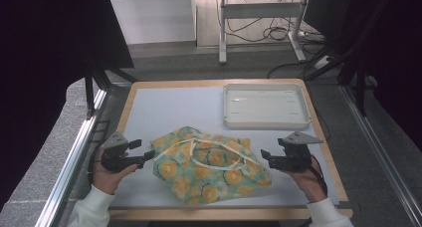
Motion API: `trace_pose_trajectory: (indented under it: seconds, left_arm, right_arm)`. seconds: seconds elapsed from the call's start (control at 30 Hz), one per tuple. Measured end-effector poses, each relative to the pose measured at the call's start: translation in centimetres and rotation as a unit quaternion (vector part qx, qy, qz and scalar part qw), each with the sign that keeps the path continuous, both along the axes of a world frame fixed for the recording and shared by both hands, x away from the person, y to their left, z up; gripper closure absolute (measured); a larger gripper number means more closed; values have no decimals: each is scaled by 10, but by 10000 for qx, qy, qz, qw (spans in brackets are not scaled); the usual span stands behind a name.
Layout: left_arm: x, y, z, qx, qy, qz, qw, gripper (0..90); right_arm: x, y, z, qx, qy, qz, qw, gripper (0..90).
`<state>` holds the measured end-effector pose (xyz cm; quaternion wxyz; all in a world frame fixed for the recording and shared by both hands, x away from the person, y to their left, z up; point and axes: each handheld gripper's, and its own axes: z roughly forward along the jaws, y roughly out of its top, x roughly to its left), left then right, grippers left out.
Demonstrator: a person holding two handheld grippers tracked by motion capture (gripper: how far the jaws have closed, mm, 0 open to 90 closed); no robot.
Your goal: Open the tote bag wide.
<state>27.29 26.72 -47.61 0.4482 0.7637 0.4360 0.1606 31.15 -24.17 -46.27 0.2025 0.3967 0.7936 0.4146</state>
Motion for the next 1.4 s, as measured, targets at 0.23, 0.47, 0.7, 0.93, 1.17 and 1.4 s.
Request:
trace_pose_trajectory:
  seconds: [0.23,0.47,0.7,0.93,1.17,1.4]
  left_arm:
    - [-2,-3,0,13,18,-82,10000,316]
    - [-7,-1,6,20,9,-108,9999,346]
    - [-9,-4,14,-46,-9,-240,9997,375]
    - [-10,-15,22,20,-1,-389,9992,385]
    - [-7,-20,28,37,60,-434,9990,384]
    - [-1,-34,34,156,115,-573,9982,382]
  right_arm:
    - [0,1,-2,-42,13,20,10000,234]
    - [-2,-1,-1,-8,7,-34,10000,239]
    - [-3,-3,-1,13,25,-76,10000,240]
    - [-4,-3,-1,6,38,-117,9999,240]
    - [-3,-4,-3,-12,64,-138,9999,240]
    - [-3,-3,-2,-28,61,-139,9999,240]
